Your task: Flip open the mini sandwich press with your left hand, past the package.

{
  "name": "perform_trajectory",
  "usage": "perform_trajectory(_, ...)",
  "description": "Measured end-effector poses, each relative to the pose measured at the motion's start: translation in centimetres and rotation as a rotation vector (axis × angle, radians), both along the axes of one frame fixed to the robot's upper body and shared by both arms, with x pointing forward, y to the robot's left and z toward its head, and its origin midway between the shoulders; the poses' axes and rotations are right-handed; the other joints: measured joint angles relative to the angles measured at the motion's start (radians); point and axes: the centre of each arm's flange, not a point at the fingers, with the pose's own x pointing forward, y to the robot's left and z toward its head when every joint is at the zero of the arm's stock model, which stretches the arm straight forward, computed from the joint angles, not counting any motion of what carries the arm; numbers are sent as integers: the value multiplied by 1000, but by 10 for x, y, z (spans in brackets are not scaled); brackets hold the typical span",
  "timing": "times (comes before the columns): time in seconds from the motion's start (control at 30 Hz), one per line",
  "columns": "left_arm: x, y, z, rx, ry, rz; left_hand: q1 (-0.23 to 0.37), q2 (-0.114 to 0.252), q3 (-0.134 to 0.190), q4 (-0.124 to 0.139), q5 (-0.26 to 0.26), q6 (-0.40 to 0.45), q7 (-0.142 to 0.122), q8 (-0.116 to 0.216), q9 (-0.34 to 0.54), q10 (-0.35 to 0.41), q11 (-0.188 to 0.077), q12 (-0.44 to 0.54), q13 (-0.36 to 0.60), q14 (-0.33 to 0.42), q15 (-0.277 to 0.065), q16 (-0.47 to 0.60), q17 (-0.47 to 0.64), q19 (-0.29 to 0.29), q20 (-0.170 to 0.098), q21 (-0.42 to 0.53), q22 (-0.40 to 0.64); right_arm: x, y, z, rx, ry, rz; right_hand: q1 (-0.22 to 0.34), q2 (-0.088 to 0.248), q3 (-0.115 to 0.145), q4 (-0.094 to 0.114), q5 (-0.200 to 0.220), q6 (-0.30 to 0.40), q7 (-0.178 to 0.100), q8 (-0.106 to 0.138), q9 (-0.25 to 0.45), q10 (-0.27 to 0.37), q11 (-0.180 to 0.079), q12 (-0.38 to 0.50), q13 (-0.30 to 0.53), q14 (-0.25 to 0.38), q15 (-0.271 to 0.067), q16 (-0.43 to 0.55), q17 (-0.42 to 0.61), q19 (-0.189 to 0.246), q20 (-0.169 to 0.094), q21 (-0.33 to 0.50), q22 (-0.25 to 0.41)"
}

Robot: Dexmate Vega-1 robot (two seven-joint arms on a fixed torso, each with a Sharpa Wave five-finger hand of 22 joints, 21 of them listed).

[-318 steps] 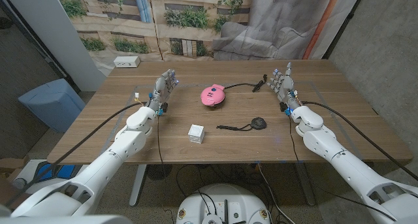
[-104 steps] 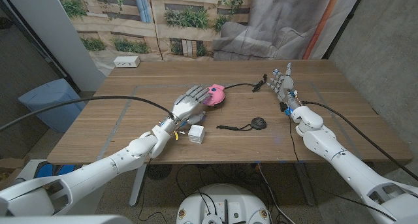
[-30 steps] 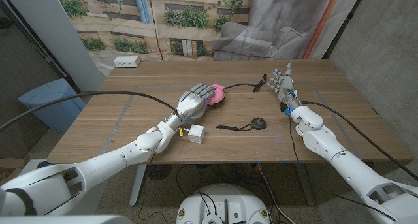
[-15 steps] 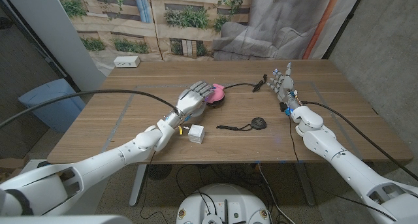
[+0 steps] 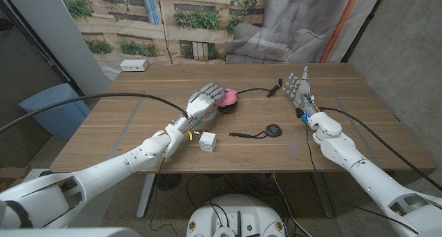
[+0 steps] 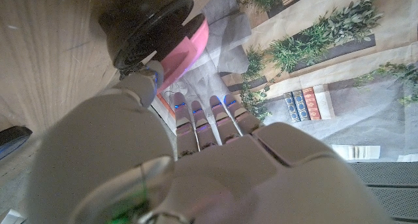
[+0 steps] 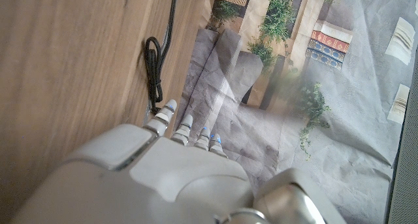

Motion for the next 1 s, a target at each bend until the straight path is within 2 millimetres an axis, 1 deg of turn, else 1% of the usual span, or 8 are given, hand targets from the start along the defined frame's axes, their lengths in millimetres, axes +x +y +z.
perform_trajectory(0.03, 0, 0, 1, 0, -1, 1, 5, -5, -3, 3, 0, 0, 0, 0, 0, 3, -3, 0, 0, 0, 0, 0, 0, 0, 0, 0, 0, 0, 0, 0, 0, 0, 0, 0, 0, 0, 0, 0, 0, 0, 0, 0, 0, 0, 0, 0, 0, 0, 0, 0, 0, 0, 0, 0)
perform_trajectory(0.1, 0, 0, 2, 2, -3, 2, 5, -5, -4, 4, 0, 0, 0, 0, 0, 5, -5, 0, 0, 0, 0, 0, 0, 0, 0, 0, 0, 0, 0, 0, 0, 0, 0, 0, 0, 0, 0, 0, 0, 0, 0, 0, 0, 0, 0, 0, 0, 0, 0, 0, 0, 0, 0, 0)
perform_trajectory(0.23, 0, -1, 6, 3, -10, 1, 5, -5, -8, 0, 0, 0, 0, 0, 0, 5, -5, 0, 0, 0, 0, 0, 0, 0, 0, 0, 0, 0, 0, 0, 0, 0, 0, 0, 0, 0, 0, 0, 0, 0, 0, 0, 0, 0, 0, 0, 0, 0, 0, 0, 0, 0, 0, 0)
perform_trajectory(0.37, 0, -3, 8, 5, -16, -3, 9, -1, -10, 2, 0, 11, 0, 0, 0, 5, -5, -4, 0, 0, 0, 0, 0, 0, 0, 0, 0, 0, 0, 0, 0, 0, 0, 0, 0, 0, 0, 0, 0, 0, 0, 0, 0, 0, 0, 0, 0, 0, 0, 0, 0, 0, 0, 0)
perform_trajectory(0.63, 1, -6, 16, 8, -32, -6, 13, -5, -12, 3, 0, 11, 0, 0, 0, 5, -5, -5, 0, 0, 0, 0, 0, 0, 0, 0, 0, 0, 0, 0, 0, 0, 0, 0, 0, 0, 0, 0, 0, 0, 0, 0, 0, 0, 0, 0, 0, 0, 0, 0, 0, 0, 0, 0)
perform_trajectory(0.7, 2, -7, 18, 10, -36, -5, 13, -5, -14, 1, 0, 11, 0, 0, 0, 5, -5, -5, 0, 0, 0, 0, 0, 0, 0, 0, 0, 0, 0, 0, 0, 0, 0, 0, 0, 0, 0, 0, 0, 0, 0, 0, 0, 0, 0, 0, 0, 0, 0, 0, 0, 0, 0, 0)
perform_trajectory(0.77, 2, -8, 20, 11, -39, -6, 13, -5, -18, 4, 0, 12, -1, 0, 0, 5, -5, -5, 0, 0, 0, 0, 0, 0, 0, 0, 0, 0, 0, 0, 0, 0, 0, 0, 0, 0, 0, 0, 0, 0, 0, 0, 0, 0, 0, 0, 0, 0, 0, 0, 0, 0, 0, 0)
perform_trajectory(1.0, 3, -10, 24, 14, -49, -8, 22, -4, -21, 2, 0, 14, -4, 0, 0, 5, -5, -5, 0, 0, 0, 0, 0, 0, 0, 0, 0, 0, 0, 0, 0, 0, 0, 0, 0, 0, 0, 0, 0, 0, 0, 0, 0, 0, 0, 0, 0, 0, 0, 0, 0, 0, 0, 0)
